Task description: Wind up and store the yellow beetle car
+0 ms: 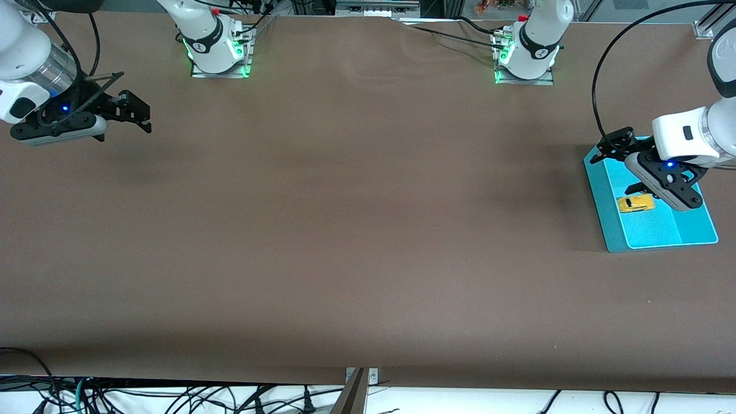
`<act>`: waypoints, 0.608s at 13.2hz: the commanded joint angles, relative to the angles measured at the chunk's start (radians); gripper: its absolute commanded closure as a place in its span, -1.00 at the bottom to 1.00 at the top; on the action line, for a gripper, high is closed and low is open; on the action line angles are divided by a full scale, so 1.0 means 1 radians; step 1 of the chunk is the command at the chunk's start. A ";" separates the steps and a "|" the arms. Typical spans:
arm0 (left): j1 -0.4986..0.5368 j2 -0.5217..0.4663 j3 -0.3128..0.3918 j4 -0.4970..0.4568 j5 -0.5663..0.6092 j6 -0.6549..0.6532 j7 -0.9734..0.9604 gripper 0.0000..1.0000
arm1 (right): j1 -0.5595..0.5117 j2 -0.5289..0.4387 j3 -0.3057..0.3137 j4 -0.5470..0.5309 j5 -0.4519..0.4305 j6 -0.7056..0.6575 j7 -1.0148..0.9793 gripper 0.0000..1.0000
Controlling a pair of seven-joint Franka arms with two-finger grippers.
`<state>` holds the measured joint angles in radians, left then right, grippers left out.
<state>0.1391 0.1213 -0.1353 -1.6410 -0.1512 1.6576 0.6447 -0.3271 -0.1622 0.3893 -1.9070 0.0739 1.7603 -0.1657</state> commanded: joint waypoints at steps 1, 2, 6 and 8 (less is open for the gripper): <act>-0.007 0.006 -0.015 0.059 0.030 -0.053 -0.153 -1.00 | 0.002 0.007 -0.004 0.019 0.007 -0.018 0.000 -1.00; -0.013 0.005 -0.015 0.067 0.032 -0.056 -0.231 -1.00 | 0.002 0.007 -0.004 0.020 0.007 -0.018 -0.003 -1.00; -0.030 -0.006 -0.024 0.104 0.045 -0.139 -0.575 -1.00 | 0.002 0.015 -0.004 0.028 0.009 -0.016 -0.011 -1.00; -0.032 -0.014 -0.026 0.107 0.068 -0.142 -0.681 -1.00 | 0.003 0.016 -0.001 0.028 0.009 -0.010 -0.011 -1.00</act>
<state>0.1156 0.1197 -0.1606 -1.5549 -0.1301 1.5437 0.0684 -0.3270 -0.1616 0.3893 -1.9070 0.0739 1.7607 -0.1678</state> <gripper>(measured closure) 0.000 0.000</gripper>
